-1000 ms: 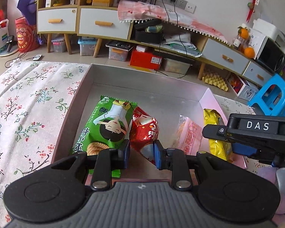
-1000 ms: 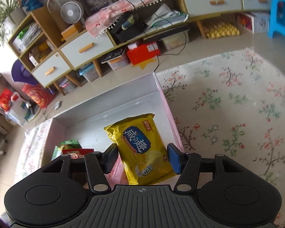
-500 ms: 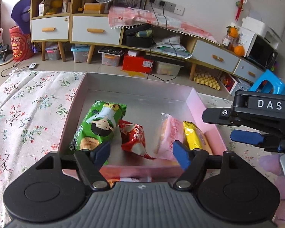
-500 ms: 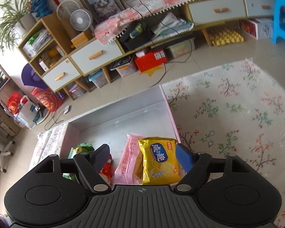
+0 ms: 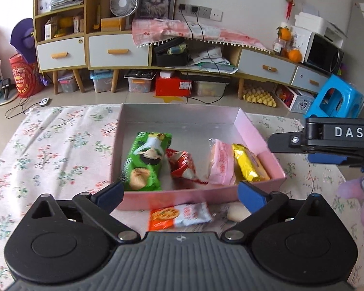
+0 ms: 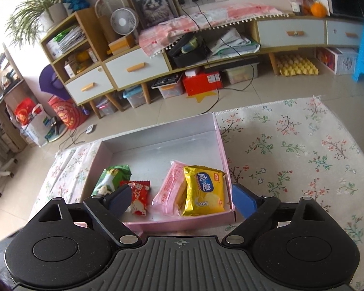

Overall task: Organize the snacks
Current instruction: 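Move both tools back over the remaining snacks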

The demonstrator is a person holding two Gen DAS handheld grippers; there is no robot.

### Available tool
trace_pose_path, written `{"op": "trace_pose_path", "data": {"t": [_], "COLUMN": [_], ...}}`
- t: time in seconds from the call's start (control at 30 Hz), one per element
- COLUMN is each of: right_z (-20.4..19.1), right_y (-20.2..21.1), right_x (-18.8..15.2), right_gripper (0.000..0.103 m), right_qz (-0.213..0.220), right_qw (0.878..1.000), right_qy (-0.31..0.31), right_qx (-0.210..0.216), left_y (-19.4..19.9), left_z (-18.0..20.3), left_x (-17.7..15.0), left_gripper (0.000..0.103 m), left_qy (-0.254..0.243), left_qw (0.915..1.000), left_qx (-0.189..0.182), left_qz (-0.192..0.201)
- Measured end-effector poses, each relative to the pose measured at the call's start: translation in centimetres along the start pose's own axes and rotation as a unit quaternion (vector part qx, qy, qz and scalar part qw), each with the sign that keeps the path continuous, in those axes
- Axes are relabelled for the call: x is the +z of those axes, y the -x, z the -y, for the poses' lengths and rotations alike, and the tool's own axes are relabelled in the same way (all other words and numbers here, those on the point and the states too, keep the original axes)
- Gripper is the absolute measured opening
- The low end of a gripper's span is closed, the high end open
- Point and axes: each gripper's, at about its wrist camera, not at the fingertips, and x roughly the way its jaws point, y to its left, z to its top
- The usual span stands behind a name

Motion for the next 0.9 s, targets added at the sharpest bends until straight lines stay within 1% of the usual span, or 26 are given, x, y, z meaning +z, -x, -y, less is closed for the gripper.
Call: {"op": "trace_pose_path", "data": {"t": [0.07,0.17,0.43,0.6,0.73,0.9], "right_z": [-0.1,-0.1,-0.3,0.1,1.0,2.1], "right_y": [0.4,1.1,2.7,2.8,2.8,3.1], "right_x": [-0.3,-0.7,-2.0,-3.3,-4.1,-5.1], "right_gripper": [0.092,0.096,0.097,0.097,0.097,0.097], "right_qz": [0.001,0.004,0.009,-0.003,-0.019,-0.033], "right_qw": [1.0,1.0,0.998,0.996,0.993,0.991], "right_qy": [0.008,0.018,0.063,0.089,0.098,0.109], "right_qx": [-0.004,-0.007,-0.009,-0.031,-0.057,-0.069], "left_y": [0.4,0.9,1.9,2.5,2.4,2.4], "left_z": [-0.6,-1.3,-3.4,-4.5,-5.1,-5.6], "left_x": [-0.4,-0.9,-2.5,-3.6,-4.2,-4.6], "left_gripper": [0.102,0.102,0.102,0.102,0.102,0.102], "left_qy": [-0.004,-0.011,-0.035,-0.054,-0.047,-0.043], "left_qw": [1.0,0.9999,0.9987,0.9971,0.9969,0.997], "left_qx": [0.002,0.006,0.028,0.042,0.041,0.029], "left_qz": [-0.003,-0.008,-0.024,-0.034,-0.049,-0.057]}}
